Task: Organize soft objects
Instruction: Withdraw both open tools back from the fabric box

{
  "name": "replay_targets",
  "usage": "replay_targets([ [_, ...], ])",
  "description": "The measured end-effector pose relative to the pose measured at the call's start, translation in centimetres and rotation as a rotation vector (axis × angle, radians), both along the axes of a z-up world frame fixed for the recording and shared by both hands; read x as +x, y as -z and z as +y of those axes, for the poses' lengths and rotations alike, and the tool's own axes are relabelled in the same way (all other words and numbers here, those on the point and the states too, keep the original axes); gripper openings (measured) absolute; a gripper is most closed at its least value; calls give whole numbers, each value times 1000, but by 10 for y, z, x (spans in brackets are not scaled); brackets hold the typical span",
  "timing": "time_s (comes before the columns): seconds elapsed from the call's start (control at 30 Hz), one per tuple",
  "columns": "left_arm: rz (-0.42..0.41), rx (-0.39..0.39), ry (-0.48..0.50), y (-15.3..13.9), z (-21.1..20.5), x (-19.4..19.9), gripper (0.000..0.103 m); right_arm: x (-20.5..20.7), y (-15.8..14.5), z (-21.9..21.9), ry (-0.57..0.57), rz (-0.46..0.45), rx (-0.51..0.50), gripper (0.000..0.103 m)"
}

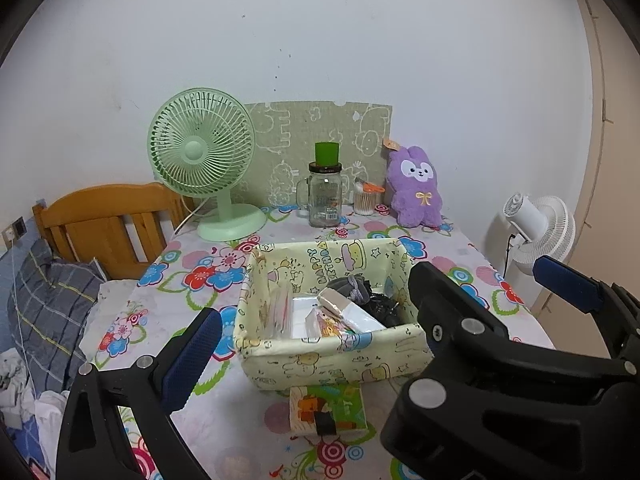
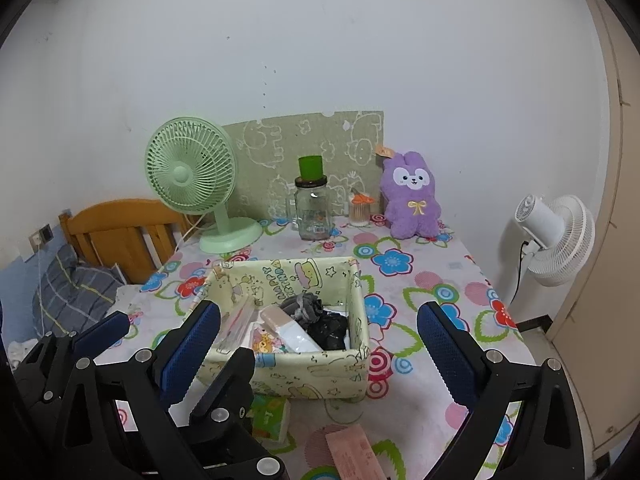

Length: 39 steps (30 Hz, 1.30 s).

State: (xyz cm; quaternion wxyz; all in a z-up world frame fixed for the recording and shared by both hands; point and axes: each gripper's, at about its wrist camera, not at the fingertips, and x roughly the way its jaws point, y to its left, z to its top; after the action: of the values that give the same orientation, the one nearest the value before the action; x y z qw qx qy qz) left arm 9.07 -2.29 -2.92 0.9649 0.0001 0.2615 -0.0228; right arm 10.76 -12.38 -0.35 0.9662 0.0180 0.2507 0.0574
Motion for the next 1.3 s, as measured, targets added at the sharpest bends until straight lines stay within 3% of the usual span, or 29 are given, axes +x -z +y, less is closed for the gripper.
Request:
replay_targets([
  [0.83, -36, 22, 13, 9, -6, -45, 103, -45, 8, -2, -25, 2, -24, 100],
  [1.3, 11, 5, 34, 33, -8, -43, 103, -46, 31, -3, 9, 42, -49, 95],
])
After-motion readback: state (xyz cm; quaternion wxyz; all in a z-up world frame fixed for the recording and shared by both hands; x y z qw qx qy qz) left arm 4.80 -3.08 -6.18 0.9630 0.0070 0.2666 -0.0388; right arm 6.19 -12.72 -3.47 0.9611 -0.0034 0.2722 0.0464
